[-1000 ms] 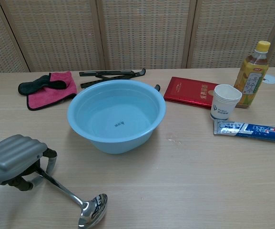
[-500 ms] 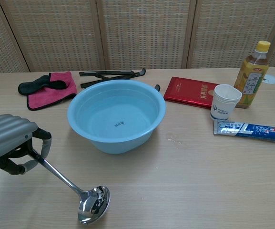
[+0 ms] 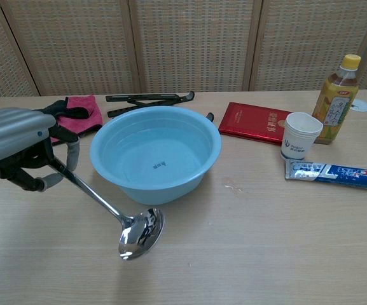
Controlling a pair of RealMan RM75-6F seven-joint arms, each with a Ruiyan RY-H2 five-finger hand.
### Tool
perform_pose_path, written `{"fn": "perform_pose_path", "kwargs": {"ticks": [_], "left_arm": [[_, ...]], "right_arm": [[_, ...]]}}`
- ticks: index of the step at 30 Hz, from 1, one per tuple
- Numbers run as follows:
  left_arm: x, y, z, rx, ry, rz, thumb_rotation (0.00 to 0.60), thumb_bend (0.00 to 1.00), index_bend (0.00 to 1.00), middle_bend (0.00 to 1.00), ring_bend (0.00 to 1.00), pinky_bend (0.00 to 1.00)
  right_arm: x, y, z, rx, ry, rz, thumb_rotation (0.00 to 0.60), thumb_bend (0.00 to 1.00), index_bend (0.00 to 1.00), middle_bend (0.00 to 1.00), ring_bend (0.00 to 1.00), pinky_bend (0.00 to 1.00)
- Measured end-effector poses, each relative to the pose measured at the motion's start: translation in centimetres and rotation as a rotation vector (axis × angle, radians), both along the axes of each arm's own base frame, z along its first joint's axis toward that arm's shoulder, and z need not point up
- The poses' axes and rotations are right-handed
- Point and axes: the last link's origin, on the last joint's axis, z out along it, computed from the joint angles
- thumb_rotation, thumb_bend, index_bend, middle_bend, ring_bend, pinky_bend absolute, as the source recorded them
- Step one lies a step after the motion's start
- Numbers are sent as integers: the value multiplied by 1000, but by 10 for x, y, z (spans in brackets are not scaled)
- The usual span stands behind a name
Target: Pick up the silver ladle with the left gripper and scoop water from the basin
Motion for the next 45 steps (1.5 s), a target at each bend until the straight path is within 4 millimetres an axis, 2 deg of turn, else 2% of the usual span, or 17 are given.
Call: {"fn": "perform_pose_path", "kwargs": {"ticks": [6,11,16,23,29,45], "left_arm": [[17,24,13,34,22,18,600,693,718,934,907,1000],[37,55,25,73,43,60,600,693,718,934,907,1000],[51,83,27,86,66,132,600,693,718,934,907,1000],[66,126,14,111,161,208,600,692,718,929,896,1000],[71,148,-5,127,230,222,600,693,722,929,896,1000],[84,170,-54,123,385,165,600,696,729,929,896,1000]], "right_arm": [[0,-1,0,2,0,-7,600,0,0,0,0,0],[0,-5,0,4,3,-15,600,0,0,0,0,0],[0,-8,2,5,-1,-27,600,0,0,0,0,0],[-5,-13,5,-1,-15,-50,600,0,0,0,0,0],[-11,-16,10,-11,-30,-74,600,0,0,0,0,0],[-24,-20,18,-30,-43,-116,600,0,0,0,0,0]]}}
